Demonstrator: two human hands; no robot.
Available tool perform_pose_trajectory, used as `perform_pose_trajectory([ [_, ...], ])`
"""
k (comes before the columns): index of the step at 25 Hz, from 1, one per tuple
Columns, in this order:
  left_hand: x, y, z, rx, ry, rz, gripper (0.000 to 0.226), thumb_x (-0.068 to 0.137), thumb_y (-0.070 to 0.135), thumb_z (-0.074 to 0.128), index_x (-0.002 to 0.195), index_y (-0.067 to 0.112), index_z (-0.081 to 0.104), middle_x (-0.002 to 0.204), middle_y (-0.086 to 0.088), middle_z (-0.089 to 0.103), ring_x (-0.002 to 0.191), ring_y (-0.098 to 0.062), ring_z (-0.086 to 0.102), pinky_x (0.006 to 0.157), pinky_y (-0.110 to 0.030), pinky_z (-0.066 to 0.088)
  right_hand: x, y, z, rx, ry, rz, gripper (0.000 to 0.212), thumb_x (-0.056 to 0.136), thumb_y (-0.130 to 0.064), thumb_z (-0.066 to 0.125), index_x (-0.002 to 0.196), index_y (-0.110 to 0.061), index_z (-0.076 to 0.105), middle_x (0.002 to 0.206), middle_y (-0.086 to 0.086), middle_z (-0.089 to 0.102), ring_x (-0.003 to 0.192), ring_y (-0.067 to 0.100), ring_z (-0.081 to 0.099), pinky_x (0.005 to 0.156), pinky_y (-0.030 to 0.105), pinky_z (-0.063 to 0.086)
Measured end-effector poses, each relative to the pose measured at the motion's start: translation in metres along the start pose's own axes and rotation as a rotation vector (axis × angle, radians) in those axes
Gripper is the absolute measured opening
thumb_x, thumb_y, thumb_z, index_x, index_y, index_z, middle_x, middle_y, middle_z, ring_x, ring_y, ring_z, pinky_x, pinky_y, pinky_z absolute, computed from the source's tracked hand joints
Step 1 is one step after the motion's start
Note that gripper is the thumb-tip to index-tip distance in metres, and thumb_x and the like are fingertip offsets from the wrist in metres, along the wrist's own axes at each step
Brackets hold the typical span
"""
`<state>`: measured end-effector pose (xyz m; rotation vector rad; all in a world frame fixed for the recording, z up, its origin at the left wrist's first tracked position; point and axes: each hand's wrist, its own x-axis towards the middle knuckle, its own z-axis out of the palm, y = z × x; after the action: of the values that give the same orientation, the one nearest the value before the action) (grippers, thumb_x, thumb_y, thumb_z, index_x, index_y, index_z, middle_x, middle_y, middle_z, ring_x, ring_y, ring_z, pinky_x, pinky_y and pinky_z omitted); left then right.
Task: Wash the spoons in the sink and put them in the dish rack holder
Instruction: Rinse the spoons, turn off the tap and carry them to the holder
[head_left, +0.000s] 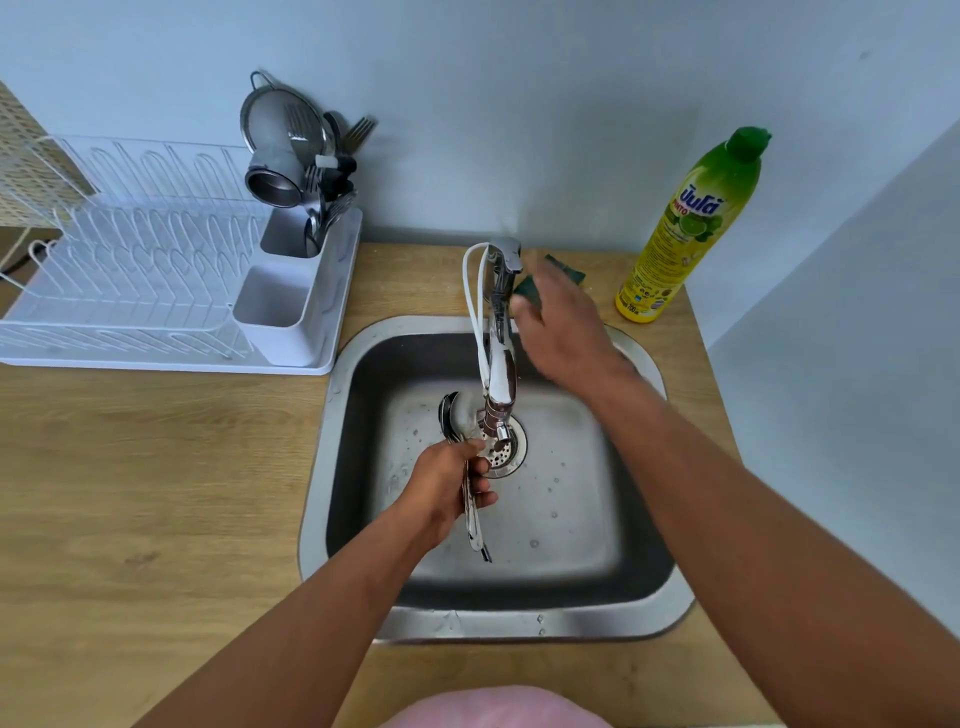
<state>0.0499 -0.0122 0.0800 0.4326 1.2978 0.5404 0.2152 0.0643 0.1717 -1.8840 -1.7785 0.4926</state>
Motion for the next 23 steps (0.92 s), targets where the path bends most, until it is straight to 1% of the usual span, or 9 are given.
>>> perform_pose_trajectory([
  [5,-0.018,0.016,-0.018,0.011,0.015,0.006,0.022,0.105,0.017,0.044,0.099,0.007,0.063,0.071,-0.010,0.068,0.072,-0.029,0.071,0.086,-0.050,0.059,0.047,-0.011,0.000,-0.342,-0.268,-0.108,0.041,0.106,-0.025,0.038,0.137,0.000,0.050,0.151,0.020,0.044,0.133,0.040,0.048,0.102,0.041,0.040],
  [8,-0.028,0.030,-0.033,0.021,-0.015,0.019,0.022,0.104,0.014,0.047,0.108,0.000,0.063,0.090,-0.017,0.074,0.091,-0.037,0.076,0.064,-0.037,0.059,0.030,-0.012,-0.006,-0.303,-0.344,-0.072,0.045,0.106,-0.029,0.041,0.142,-0.002,0.047,0.156,0.019,0.040,0.136,0.041,0.046,0.107,0.043,0.038],
  [10,-0.035,0.039,-0.038,0.042,-0.021,0.040,0.023,0.102,0.011,0.049,0.116,0.000,0.064,0.103,-0.018,0.074,0.109,-0.042,0.073,0.076,-0.040,0.057,0.016,-0.029,-0.016,-0.233,-0.211,-0.056,0.034,0.102,-0.031,0.048,0.120,-0.005,0.062,0.122,0.018,0.066,0.110,0.035,0.063,0.089,0.039,0.048],
  [12,-0.043,0.050,-0.039,0.058,-0.032,0.117,0.024,0.104,0.012,0.046,0.114,0.002,0.066,0.109,-0.016,0.074,0.115,-0.040,0.070,0.085,-0.043,0.050,-0.009,-0.053,-0.024,-0.065,0.059,-0.100,0.025,0.097,-0.029,0.056,0.103,-0.011,0.072,0.092,0.006,0.074,0.081,0.018,0.067,0.071,0.024,0.050],
  [14,-0.057,0.067,-0.038,0.067,-0.053,0.228,0.027,0.106,0.015,0.045,0.113,0.004,0.068,0.114,-0.016,0.074,0.114,-0.038,0.070,0.085,-0.042,0.049,-0.048,-0.081,-0.025,0.164,0.093,-0.124,0.018,0.094,-0.030,0.061,0.097,-0.019,0.076,0.082,-0.006,0.074,0.066,0.000,0.066,0.062,0.006,0.047],
  [16,-0.075,0.087,-0.037,0.102,-0.090,0.379,0.025,0.099,0.016,0.054,0.112,0.007,0.074,0.107,-0.014,0.078,0.098,-0.030,0.076,0.079,-0.039,0.057,-0.076,-0.106,-0.019,0.237,-0.107,-0.101,0.017,0.092,-0.033,0.065,0.098,-0.022,0.077,0.086,-0.006,0.076,0.073,0.000,0.070,0.069,0.017,0.058],
  [18,-0.095,0.105,-0.038,0.154,-0.104,0.502,0.027,0.095,0.013,0.054,0.108,0.010,0.078,0.098,-0.012,0.080,0.081,-0.020,0.076,0.066,-0.031,0.059,-0.080,-0.122,-0.012,0.200,-0.099,-0.092,0.018,0.090,-0.034,0.067,0.101,-0.023,0.078,0.093,-0.008,0.077,0.084,0.004,0.069,0.082,0.025,0.056],
  [20,-0.112,0.115,-0.041,0.131,-0.092,0.559,0.027,0.105,0.014,0.048,0.115,0.004,0.071,0.101,-0.014,0.078,0.076,-0.018,0.075,0.065,-0.030,0.058,-0.073,-0.131,-0.013,0.232,-0.001,-0.066,0.017,0.089,-0.035,0.070,0.098,-0.022,0.074,0.086,-0.012,0.072,0.079,0.000,0.065,0.075,0.021,0.051],
  [23,-0.128,0.127,-0.047,0.081,-0.078,0.580,0.022,0.108,0.019,0.047,0.115,0.004,0.062,0.095,-0.015,0.069,0.068,-0.018,0.068,0.063,-0.032,0.052,-0.072,-0.137,-0.009,0.207,-0.091,-0.040,0.012,0.084,-0.040,0.071,0.084,-0.030,0.065,0.072,-0.015,0.066,0.068,-0.001,0.061,0.057,0.012,0.042],
])
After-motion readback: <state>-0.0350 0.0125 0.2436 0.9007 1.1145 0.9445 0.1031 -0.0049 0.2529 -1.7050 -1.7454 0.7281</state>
